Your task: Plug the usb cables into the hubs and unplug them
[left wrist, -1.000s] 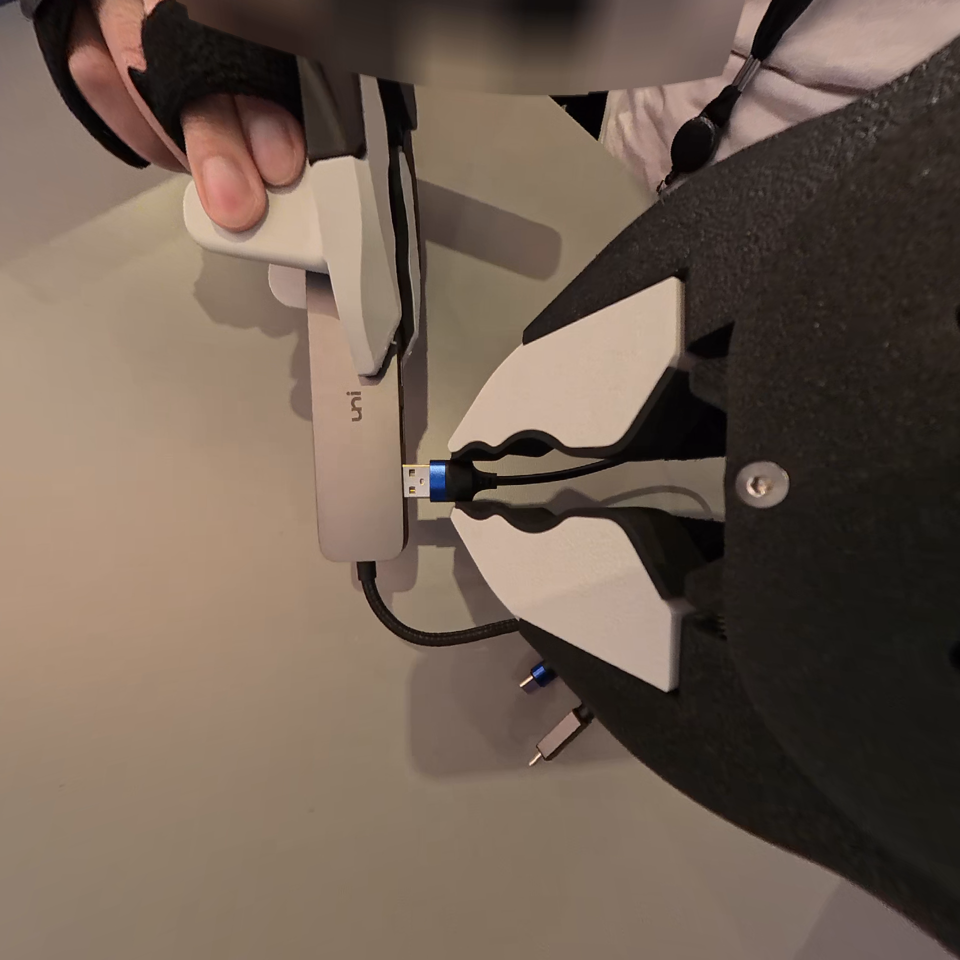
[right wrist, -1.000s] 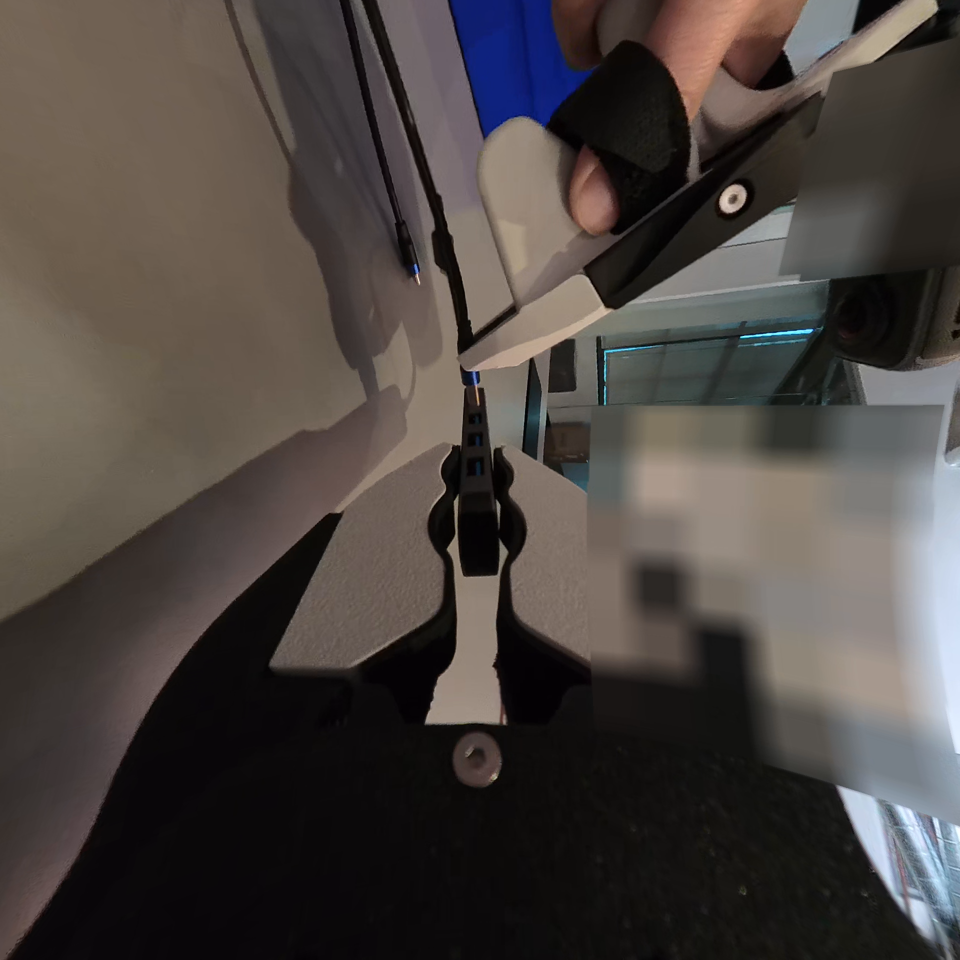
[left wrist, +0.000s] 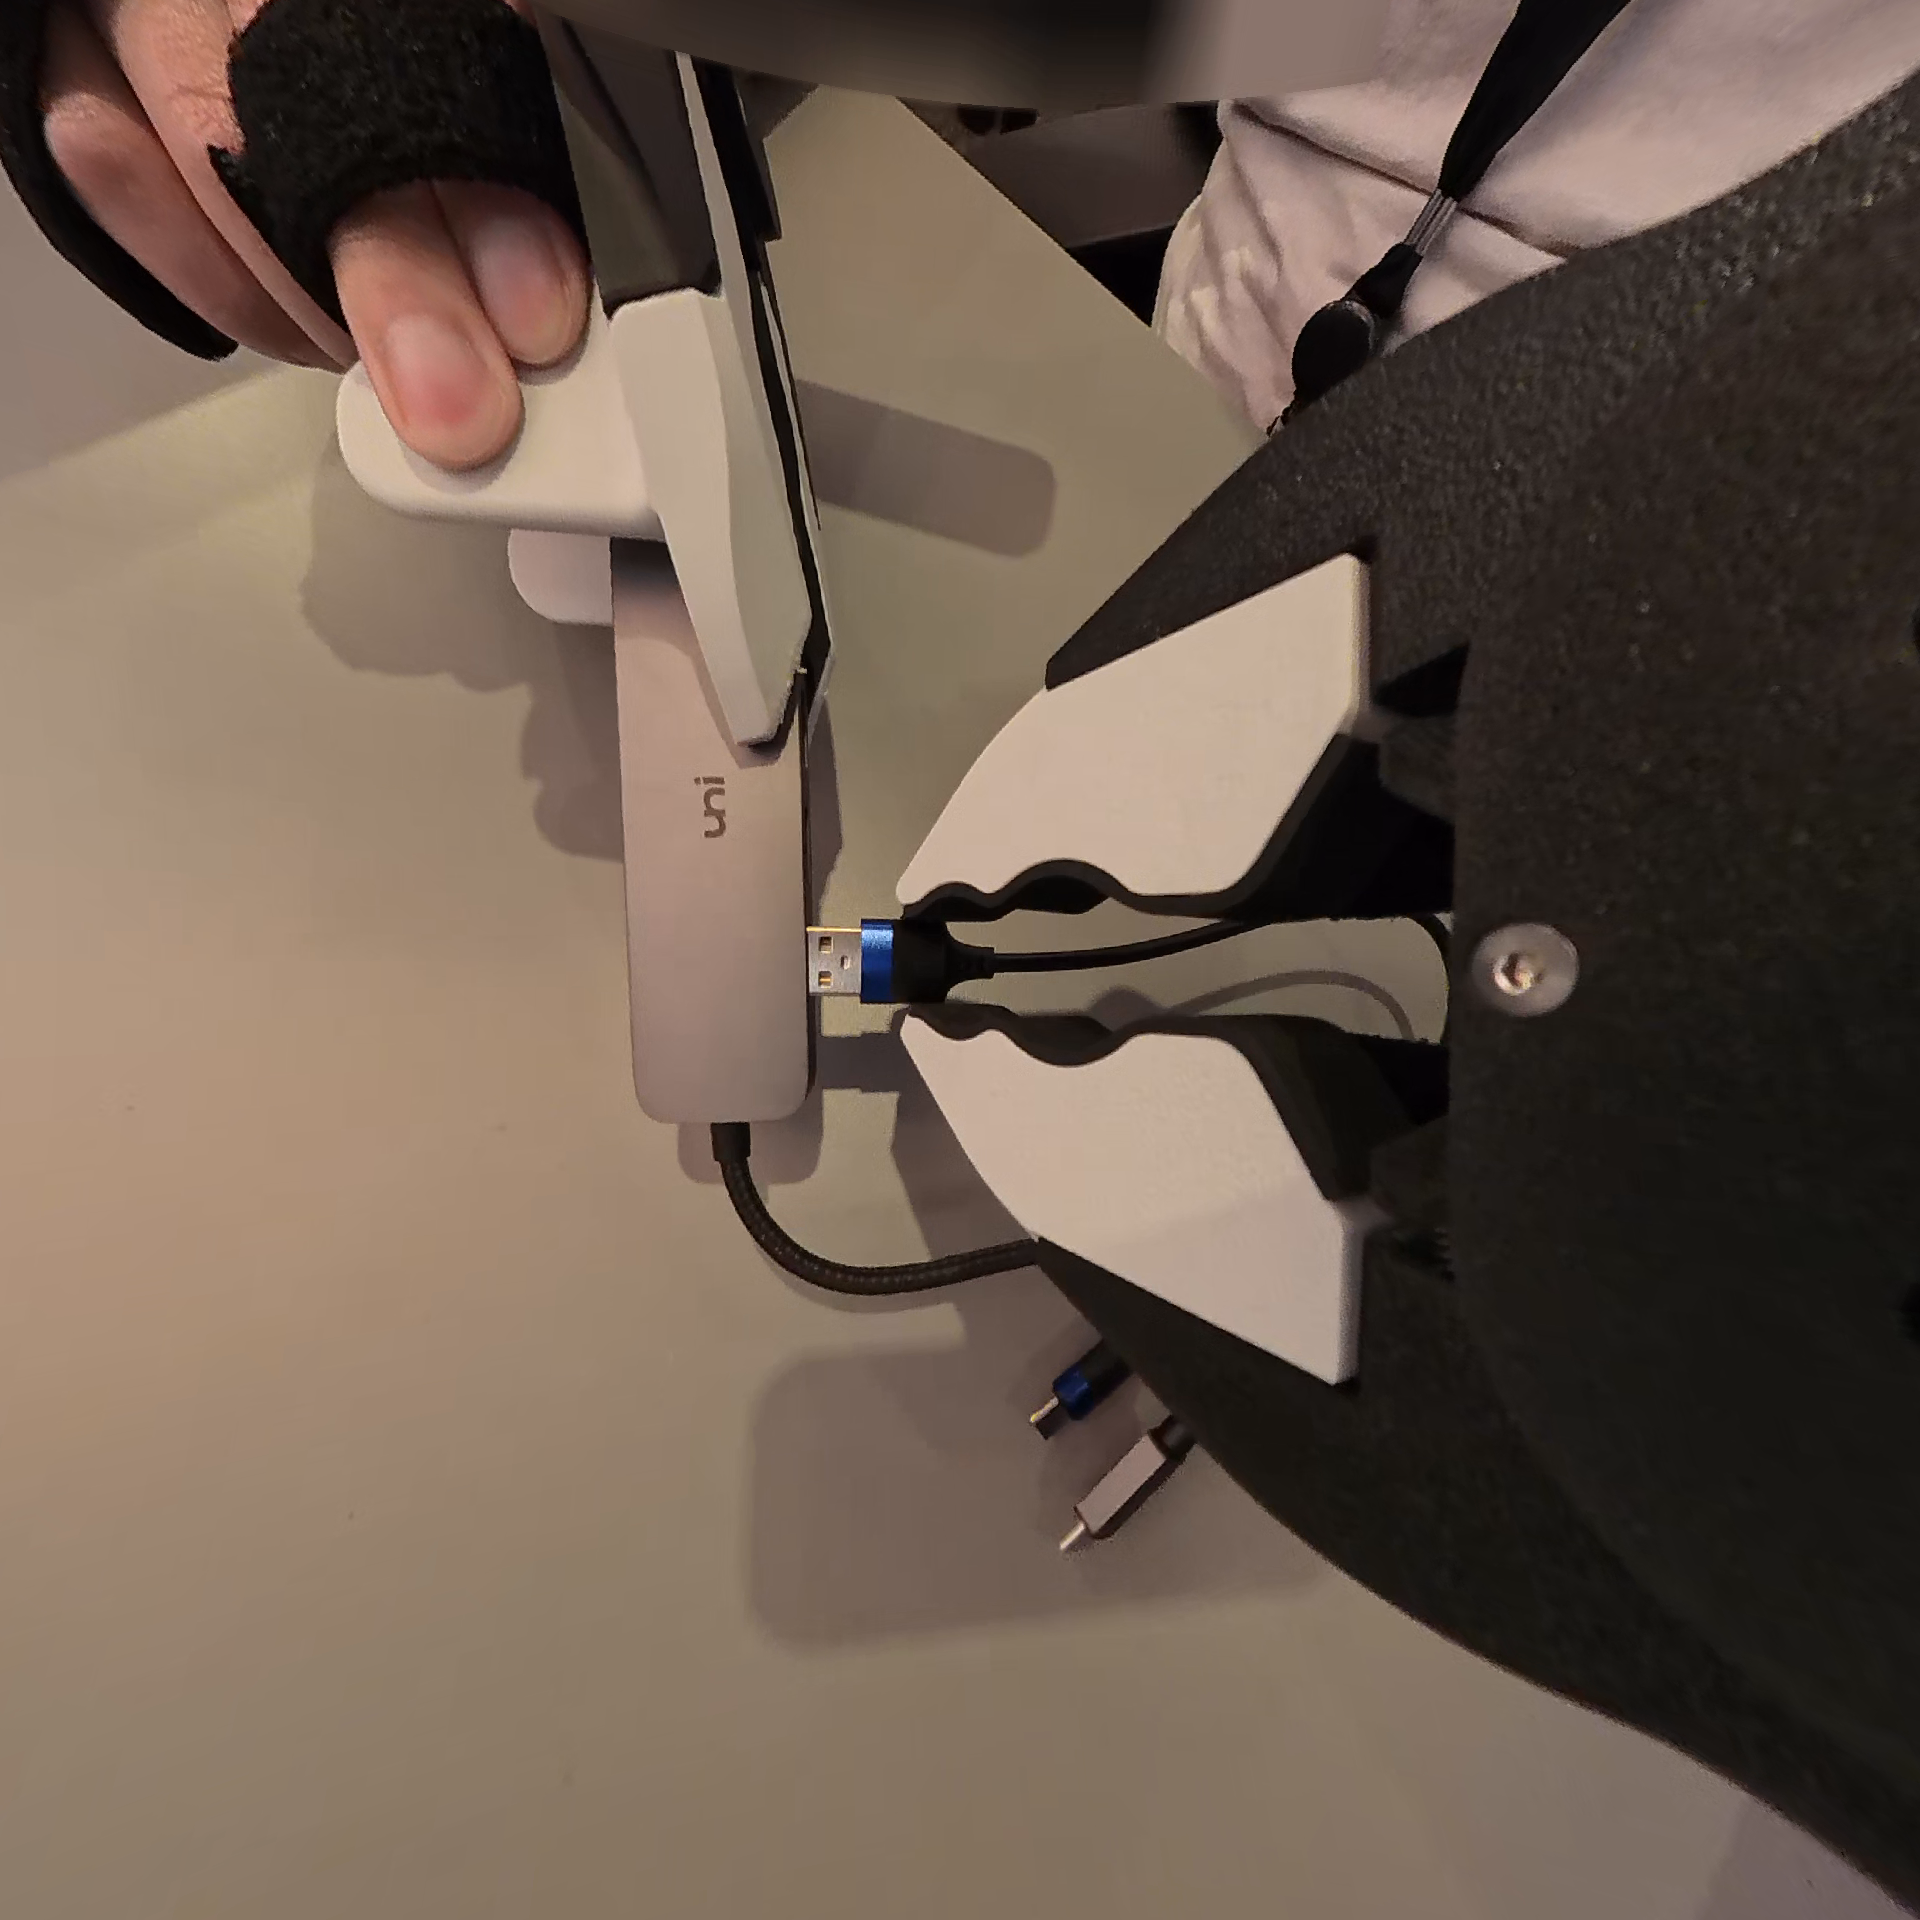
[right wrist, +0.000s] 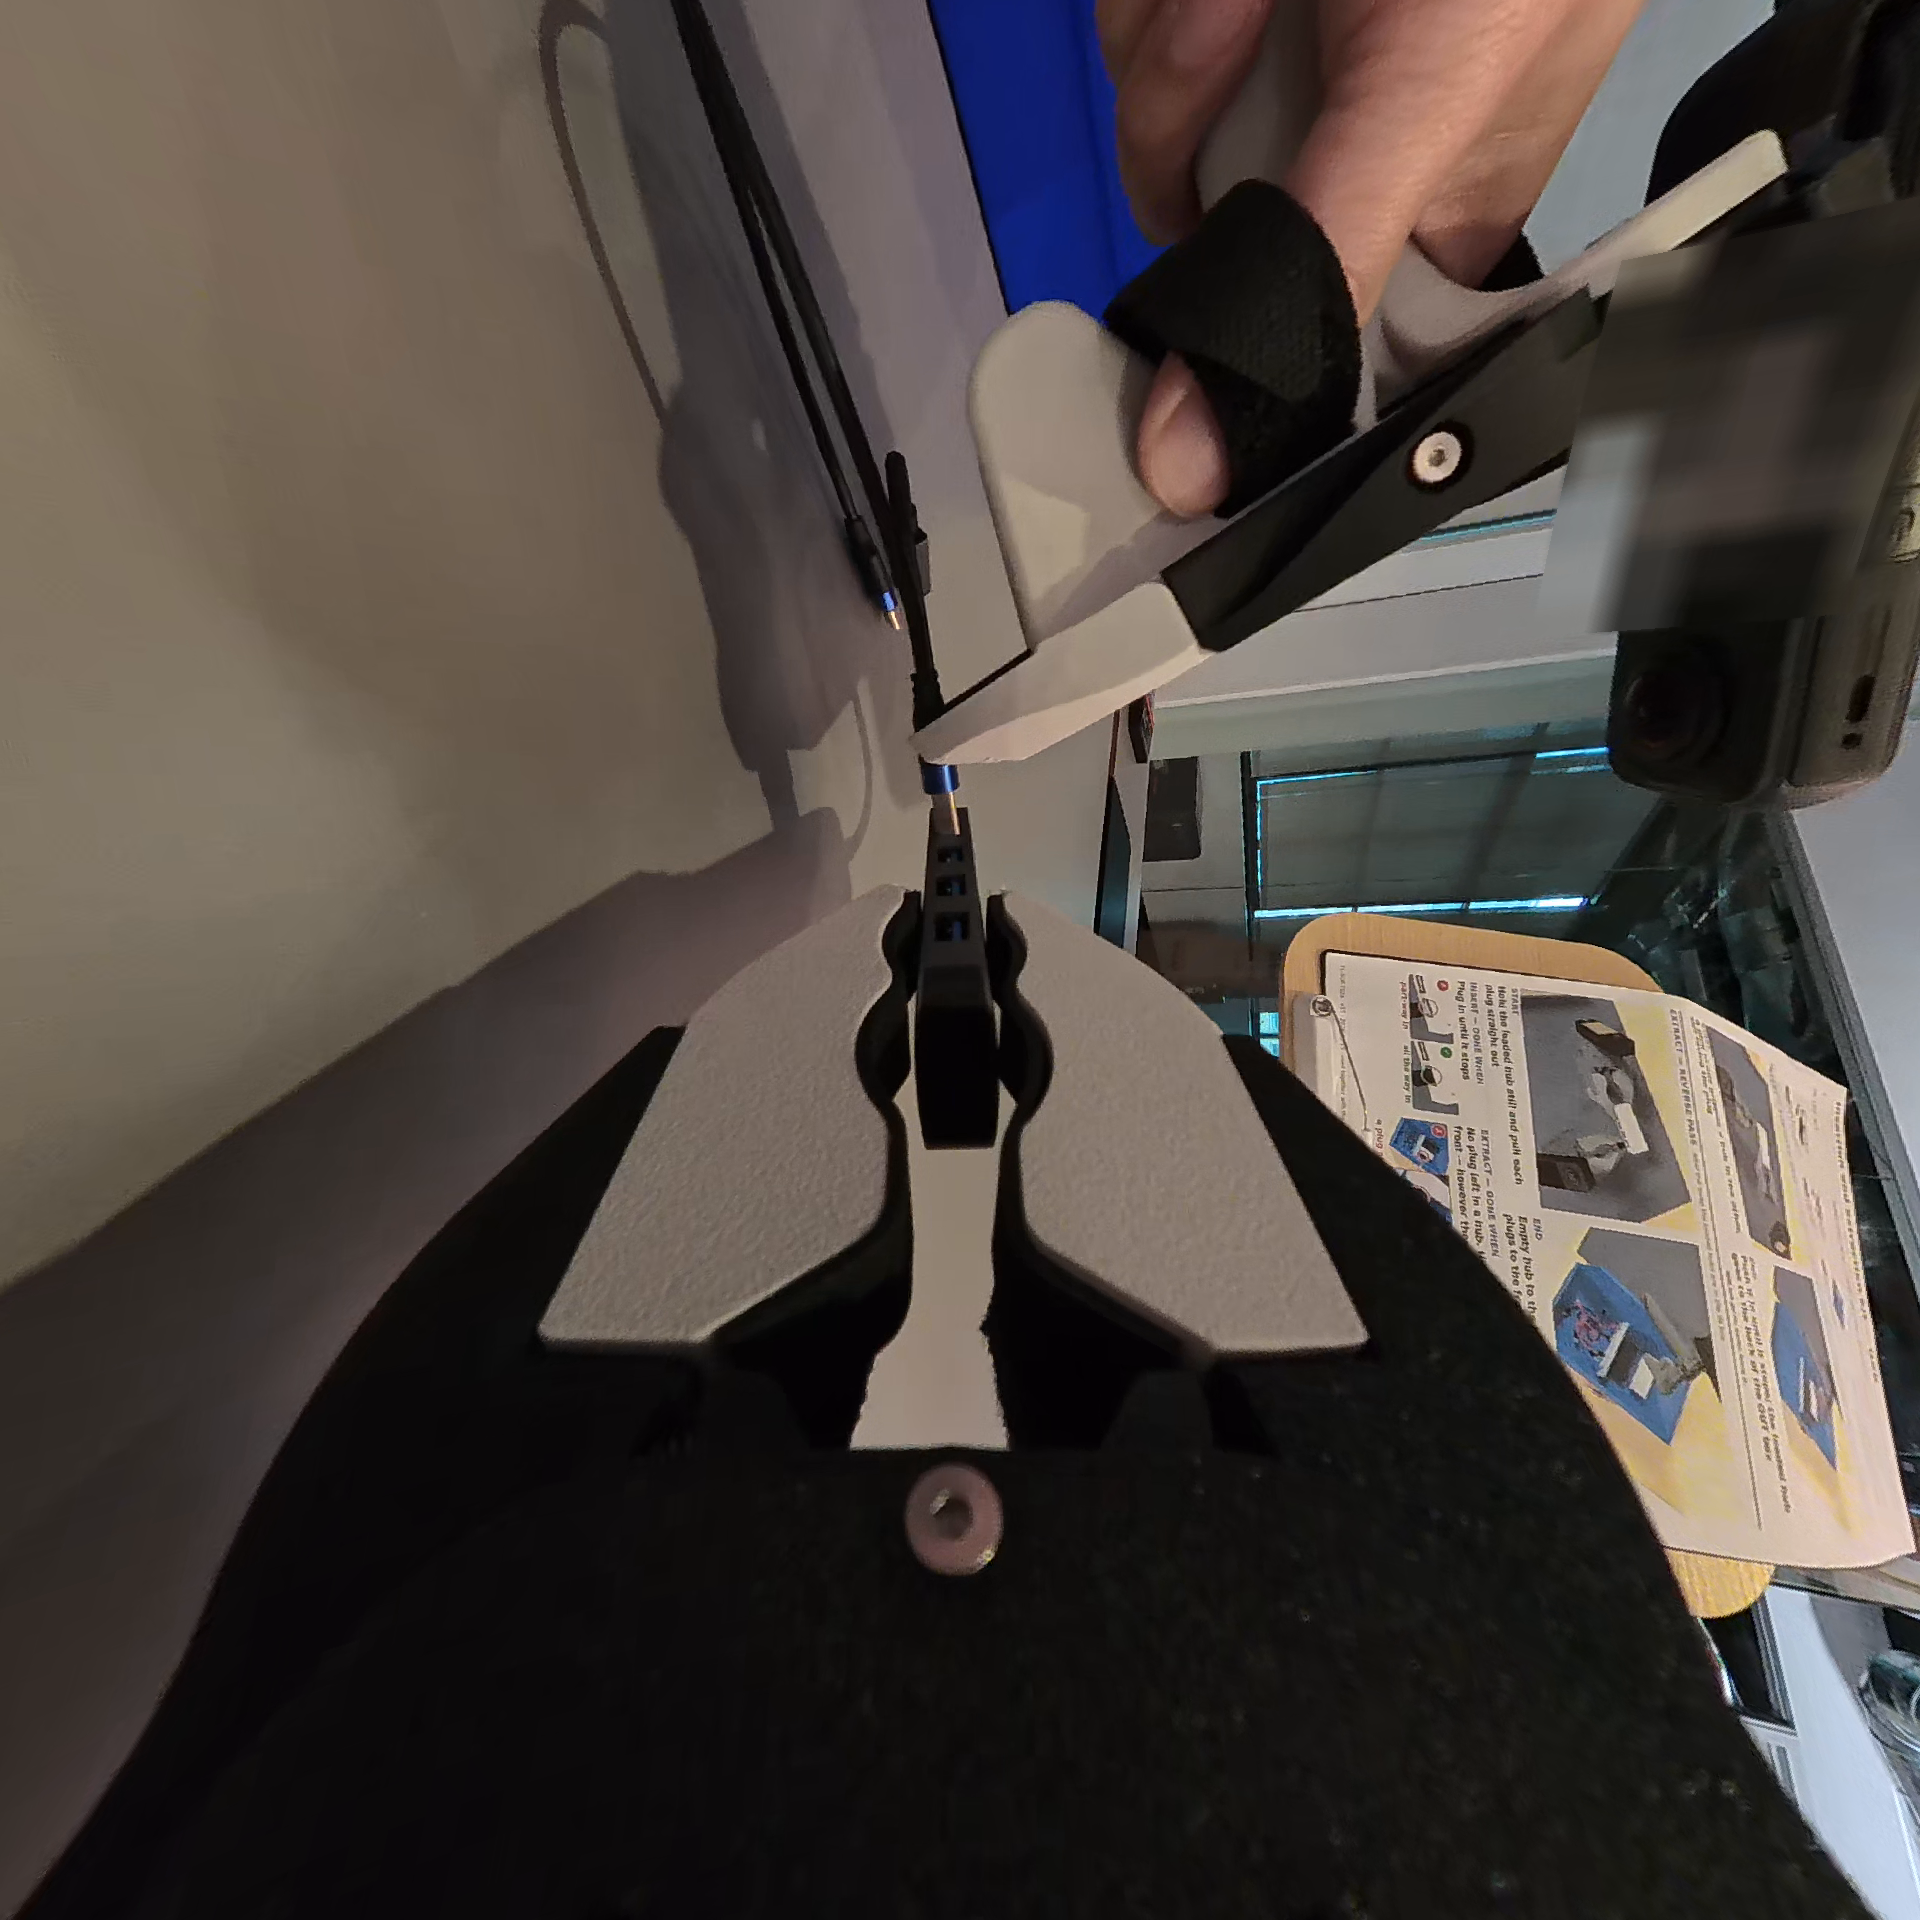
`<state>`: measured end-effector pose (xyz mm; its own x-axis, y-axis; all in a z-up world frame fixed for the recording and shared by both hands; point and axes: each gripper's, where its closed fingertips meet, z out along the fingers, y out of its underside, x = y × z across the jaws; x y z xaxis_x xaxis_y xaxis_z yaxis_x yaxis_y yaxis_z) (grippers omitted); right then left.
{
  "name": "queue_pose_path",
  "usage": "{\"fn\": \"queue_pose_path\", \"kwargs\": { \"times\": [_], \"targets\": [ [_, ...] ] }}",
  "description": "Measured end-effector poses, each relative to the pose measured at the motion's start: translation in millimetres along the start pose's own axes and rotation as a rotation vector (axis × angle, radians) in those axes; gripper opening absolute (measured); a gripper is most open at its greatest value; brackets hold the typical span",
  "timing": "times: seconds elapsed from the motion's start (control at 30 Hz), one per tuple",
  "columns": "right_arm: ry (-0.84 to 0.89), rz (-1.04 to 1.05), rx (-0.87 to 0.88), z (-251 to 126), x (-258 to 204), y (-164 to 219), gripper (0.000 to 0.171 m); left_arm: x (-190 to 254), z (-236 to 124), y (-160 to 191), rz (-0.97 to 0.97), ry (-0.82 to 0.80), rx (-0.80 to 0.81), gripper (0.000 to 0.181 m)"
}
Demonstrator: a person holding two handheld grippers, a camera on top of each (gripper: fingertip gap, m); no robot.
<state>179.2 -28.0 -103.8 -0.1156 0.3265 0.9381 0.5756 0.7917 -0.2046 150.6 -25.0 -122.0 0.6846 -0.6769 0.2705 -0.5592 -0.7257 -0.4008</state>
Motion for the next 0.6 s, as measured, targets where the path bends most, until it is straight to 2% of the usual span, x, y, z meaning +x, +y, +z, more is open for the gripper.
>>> {"fn": "queue_pose_path", "kwargs": {
  "times": [0.6],
  "targets": [
    [-0.018, -0.072, 0.007, 0.0, -8.0, -10.2, 0.011, -1.4, 4.4, 5.1, -0.004, -0.002, -0.029, 0.015]
  ]
}}
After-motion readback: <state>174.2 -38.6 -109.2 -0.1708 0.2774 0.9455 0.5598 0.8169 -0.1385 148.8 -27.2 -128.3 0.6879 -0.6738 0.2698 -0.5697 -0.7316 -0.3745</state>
